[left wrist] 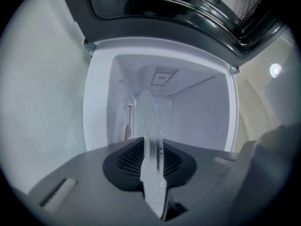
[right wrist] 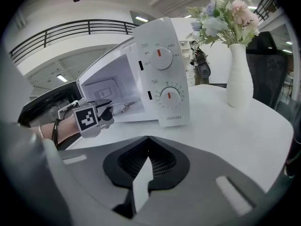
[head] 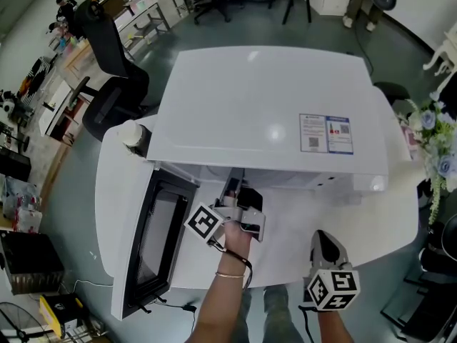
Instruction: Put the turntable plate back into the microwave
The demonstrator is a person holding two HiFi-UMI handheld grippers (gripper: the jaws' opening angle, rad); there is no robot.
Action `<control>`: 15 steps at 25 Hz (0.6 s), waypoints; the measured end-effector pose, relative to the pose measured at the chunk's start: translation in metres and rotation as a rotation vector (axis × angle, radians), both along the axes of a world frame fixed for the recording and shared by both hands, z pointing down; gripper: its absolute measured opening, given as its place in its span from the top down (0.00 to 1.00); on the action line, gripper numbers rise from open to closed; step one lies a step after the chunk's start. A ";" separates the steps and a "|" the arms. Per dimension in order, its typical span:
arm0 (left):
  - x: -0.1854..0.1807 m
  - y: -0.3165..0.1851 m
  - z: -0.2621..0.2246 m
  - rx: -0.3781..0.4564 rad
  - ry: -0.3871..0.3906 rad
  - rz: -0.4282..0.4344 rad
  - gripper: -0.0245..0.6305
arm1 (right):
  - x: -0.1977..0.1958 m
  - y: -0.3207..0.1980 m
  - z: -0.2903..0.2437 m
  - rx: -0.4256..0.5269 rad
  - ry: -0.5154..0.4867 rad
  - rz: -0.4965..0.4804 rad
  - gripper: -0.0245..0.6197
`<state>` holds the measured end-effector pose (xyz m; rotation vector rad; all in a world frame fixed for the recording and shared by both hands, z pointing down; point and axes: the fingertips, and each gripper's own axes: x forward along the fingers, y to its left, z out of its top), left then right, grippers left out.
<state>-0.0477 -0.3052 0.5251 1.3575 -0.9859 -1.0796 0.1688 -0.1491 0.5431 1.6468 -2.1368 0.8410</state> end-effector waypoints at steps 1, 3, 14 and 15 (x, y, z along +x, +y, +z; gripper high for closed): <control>0.000 -0.002 0.001 -0.001 0.000 -0.002 0.89 | 0.000 0.000 0.001 0.000 0.003 -0.003 0.95; 0.000 -0.006 0.002 -0.002 0.002 -0.007 0.89 | 0.000 -0.001 0.002 -0.001 0.008 -0.009 0.95; 0.003 -0.020 -0.003 -0.038 -0.029 -0.008 0.88 | 0.000 -0.001 0.001 -0.007 -0.009 -0.008 0.95; 0.003 -0.020 -0.002 -0.043 -0.025 -0.013 0.89 | 0.000 -0.001 0.001 -0.006 -0.011 -0.009 0.95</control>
